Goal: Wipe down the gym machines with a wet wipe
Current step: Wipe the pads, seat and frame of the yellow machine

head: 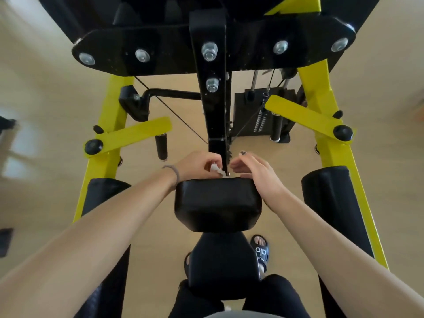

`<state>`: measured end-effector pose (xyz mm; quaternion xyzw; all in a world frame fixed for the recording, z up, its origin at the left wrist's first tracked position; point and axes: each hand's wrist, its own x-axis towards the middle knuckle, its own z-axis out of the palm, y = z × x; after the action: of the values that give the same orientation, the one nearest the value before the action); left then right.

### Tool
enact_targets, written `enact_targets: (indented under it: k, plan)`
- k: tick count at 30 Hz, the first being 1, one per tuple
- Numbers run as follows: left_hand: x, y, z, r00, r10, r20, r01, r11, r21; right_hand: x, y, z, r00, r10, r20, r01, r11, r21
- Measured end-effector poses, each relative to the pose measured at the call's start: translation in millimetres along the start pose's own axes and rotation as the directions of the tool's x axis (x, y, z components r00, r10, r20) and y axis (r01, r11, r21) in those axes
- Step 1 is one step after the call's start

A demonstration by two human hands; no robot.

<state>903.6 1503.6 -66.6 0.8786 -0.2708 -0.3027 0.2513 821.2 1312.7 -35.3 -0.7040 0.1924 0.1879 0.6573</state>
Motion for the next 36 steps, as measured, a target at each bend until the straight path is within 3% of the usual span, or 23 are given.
enact_targets:
  k: [3, 6, 8, 10, 11, 13, 15, 16, 18, 21, 23, 25, 27, 30, 36]
  plan:
    - [1.8, -12.9, 0.0, 0.968, -0.098, -0.230, 0.070, 0.989, -0.129, 13.0, 3.2, -2.4, 0.997, 0.039, 0.069, -0.038, 0.999, -0.020]
    - [10.8, -16.6, 0.8, 0.876, -0.268, -0.402, 0.161, 0.946, -0.281, 23.7, 2.7, -3.8, 0.992, 0.054, 0.118, -0.045, 0.996, -0.080]
    - [21.0, -14.1, 0.7, 0.833, -0.332, -0.443, 0.196, 0.925, -0.324, 30.3, 1.4, -5.1, 0.984, -0.002, 0.178, 0.036, 0.982, -0.186]
    - [27.6, -11.2, 0.7, 0.846, -0.364, -0.389, 0.211, 0.900, -0.381, 37.7, -0.8, -8.6, 0.956, -0.132, 0.263, 0.221, 0.913, -0.343]
    - [28.6, -10.9, 0.9, 0.859, -0.368, -0.357, 0.207, 0.886, -0.415, 42.6, -1.0, -9.2, 0.928, -0.193, 0.319, 0.323, 0.842, -0.433]
    - [27.2, -10.7, 0.2, 0.869, -0.374, -0.323, 0.199, 0.864, -0.463, 53.9, 2.4, -11.8, 0.829, -0.303, 0.470, 0.552, 0.579, -0.601]
    - [24.0, -9.2, 1.3, 0.873, -0.397, -0.284, 0.226, 0.845, -0.485, 63.6, 6.8, -14.3, 0.723, -0.340, 0.601, 0.689, 0.287, -0.666]
    - [22.5, -8.9, 2.9, 0.877, -0.411, -0.250, 0.247, 0.831, -0.498, 66.8, 6.2, -15.4, 0.689, -0.318, 0.652, 0.721, 0.203, -0.663]
    - [18.9, -12.0, 5.7, 0.887, -0.439, -0.146, 0.282, 0.762, -0.582, 68.1, -1.0, -17.2, 0.663, -0.243, 0.708, 0.743, 0.104, -0.661]
    - [10.4, -19.5, 2.1, 0.894, -0.442, 0.076, 0.312, 0.490, -0.814, 72.3, -0.8, -18.7, 0.650, -0.170, 0.741, 0.749, -0.019, -0.662]
    - [7.0, -20.7, -1.9, 0.903, -0.411, 0.126, 0.292, 0.373, -0.880, 77.3, 5.5, -19.8, 0.654, -0.131, 0.745, 0.740, -0.090, -0.666]
    - [6.7, -15.3, -3.6, 0.898, -0.427, 0.105, 0.283, 0.378, -0.881, 80.2, 7.7, -20.7, 0.707, -0.155, 0.690, 0.679, -0.125, -0.724]
    - [8.0, -7.0, -1.5, 0.873, -0.481, 0.084, 0.349, 0.495, -0.795, 81.9, 3.4, -20.0, 0.766, -0.192, 0.613, 0.603, -0.115, -0.790]
    - [13.5, -2.5, 3.7, 0.855, -0.518, 0.017, 0.414, 0.663, -0.624, 82.6, -2.5, -9.4, 0.797, -0.203, 0.568, 0.559, -0.107, -0.822]
    - [10.3, -8.8, 12.1, 0.833, -0.551, 0.039, 0.407, 0.565, -0.717, 82.4, -1.0, 2.4, 0.791, -0.276, 0.546, 0.554, -0.058, -0.831]
